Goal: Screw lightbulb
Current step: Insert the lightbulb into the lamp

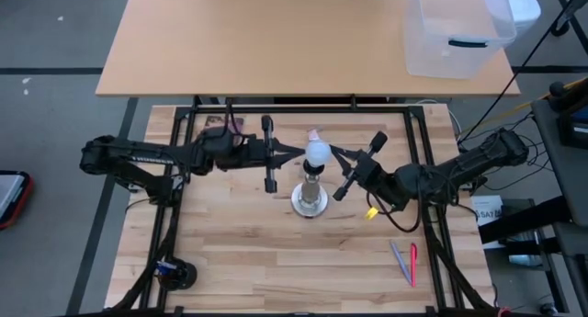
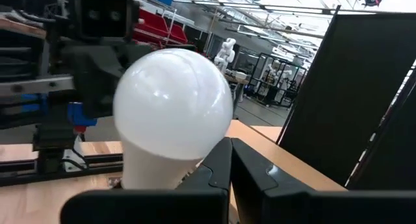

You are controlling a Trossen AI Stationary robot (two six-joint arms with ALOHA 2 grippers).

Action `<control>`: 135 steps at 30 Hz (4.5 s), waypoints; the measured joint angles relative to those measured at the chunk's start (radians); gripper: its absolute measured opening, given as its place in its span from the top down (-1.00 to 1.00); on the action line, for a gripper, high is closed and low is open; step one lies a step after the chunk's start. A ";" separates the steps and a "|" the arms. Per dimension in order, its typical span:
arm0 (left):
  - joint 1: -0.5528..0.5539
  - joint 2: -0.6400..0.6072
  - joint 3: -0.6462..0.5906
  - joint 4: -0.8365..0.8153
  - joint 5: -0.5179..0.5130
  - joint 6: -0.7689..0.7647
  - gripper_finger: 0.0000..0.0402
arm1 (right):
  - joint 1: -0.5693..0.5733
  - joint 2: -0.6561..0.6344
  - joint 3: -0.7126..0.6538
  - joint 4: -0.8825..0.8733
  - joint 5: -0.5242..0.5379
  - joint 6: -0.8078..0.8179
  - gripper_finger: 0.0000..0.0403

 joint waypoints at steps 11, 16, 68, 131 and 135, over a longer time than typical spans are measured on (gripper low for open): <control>0.034 0.011 0.000 -0.051 -0.065 -0.032 0.99 | 0.048 0.020 -0.001 -0.035 -0.011 0.031 1.00; 0.019 -0.017 0.000 -0.080 -0.068 -0.019 0.99 | 0.083 0.027 -0.001 -0.075 0.103 0.040 1.00; 0.002 0.010 0.000 -0.060 -0.131 0.005 0.99 | 0.048 0.032 0.000 0.034 0.003 -0.063 1.00; 0.013 -0.025 0.000 -0.052 -0.097 -0.002 0.99 | 0.012 0.027 0.000 0.088 -0.013 -0.111 1.00; 0.039 -0.008 0.000 -0.086 -0.109 -0.058 0.99 | 0.046 0.030 -0.001 0.074 -0.006 -0.108 1.00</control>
